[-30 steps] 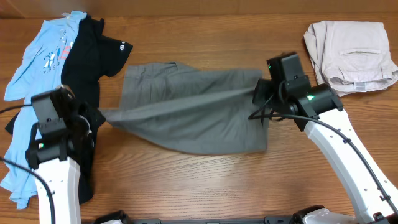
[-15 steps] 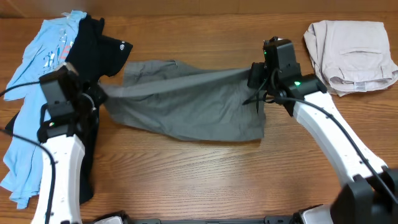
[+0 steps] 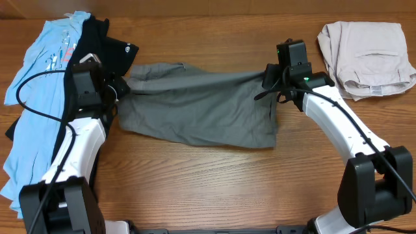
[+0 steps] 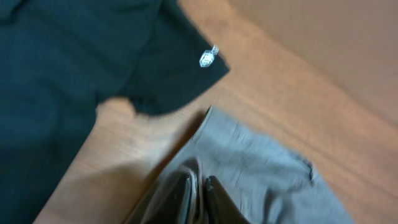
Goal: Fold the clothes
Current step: 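Release the folded edge and reposition both grippers at the fold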
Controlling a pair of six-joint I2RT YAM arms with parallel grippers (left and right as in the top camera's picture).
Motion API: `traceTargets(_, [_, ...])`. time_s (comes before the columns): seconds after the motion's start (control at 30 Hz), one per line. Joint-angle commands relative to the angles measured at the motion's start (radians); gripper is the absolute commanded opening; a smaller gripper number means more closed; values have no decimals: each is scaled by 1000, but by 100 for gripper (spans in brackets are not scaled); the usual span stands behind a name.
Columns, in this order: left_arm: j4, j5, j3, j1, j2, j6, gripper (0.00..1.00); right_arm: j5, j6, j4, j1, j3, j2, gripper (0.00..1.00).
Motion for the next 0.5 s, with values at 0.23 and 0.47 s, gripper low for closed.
traceTargets(0.23, [136, -11, 28, 0, 24, 26, 100, 26, 0, 36, -60, 29, 21, 100])
traceTargets(0.47, [47, 180, 44, -1, -5, 142, 100, -111, -66, -108, -61, 66, -30, 100])
